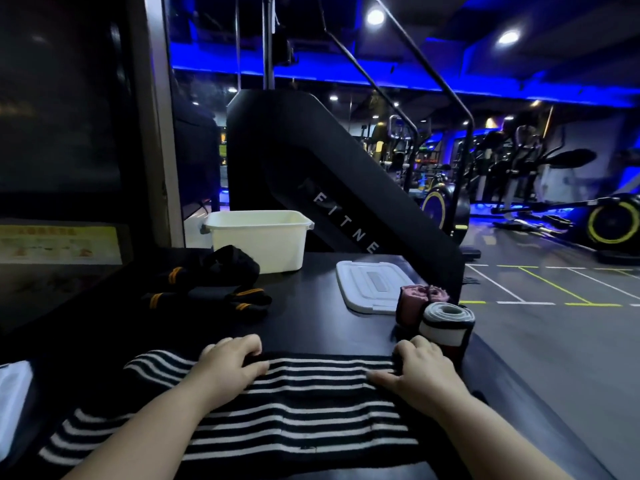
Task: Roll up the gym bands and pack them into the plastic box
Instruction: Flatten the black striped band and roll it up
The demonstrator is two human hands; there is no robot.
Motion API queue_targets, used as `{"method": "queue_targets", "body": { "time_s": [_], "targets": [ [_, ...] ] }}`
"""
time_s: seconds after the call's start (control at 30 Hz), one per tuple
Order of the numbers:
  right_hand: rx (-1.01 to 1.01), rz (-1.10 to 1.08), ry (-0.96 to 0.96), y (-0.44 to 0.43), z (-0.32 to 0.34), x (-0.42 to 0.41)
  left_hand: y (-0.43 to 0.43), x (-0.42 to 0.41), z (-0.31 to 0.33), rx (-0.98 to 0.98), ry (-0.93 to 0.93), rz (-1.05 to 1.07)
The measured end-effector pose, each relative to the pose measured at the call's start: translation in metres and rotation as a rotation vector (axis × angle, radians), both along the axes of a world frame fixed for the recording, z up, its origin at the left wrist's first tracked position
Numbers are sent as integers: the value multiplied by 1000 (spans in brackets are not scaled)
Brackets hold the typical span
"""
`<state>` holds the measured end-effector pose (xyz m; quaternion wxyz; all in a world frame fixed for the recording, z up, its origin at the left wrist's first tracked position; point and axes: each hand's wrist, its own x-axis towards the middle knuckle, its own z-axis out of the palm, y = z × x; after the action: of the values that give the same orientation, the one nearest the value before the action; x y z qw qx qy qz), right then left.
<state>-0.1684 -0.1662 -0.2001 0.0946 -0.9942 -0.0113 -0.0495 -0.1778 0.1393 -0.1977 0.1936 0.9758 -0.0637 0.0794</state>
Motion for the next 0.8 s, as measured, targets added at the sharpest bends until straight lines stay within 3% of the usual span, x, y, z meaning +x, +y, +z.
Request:
{"method": "queue_targets", "body": {
  "time_s": [0.13,0.4,0.6,0.8],
  "targets": [
    [62,42,-74,-2,-1,-1,1,-2,0,-122,-23,-1],
    [44,139,-172,-7,7,0,1,4,1,-187,-54,7],
    [-129,147,-251,-7,15,10,1,5,11,-100,-38,19],
    [-83,181,-325,-5,27,15,1,3,29,-75,-77,65]
  ]
}}
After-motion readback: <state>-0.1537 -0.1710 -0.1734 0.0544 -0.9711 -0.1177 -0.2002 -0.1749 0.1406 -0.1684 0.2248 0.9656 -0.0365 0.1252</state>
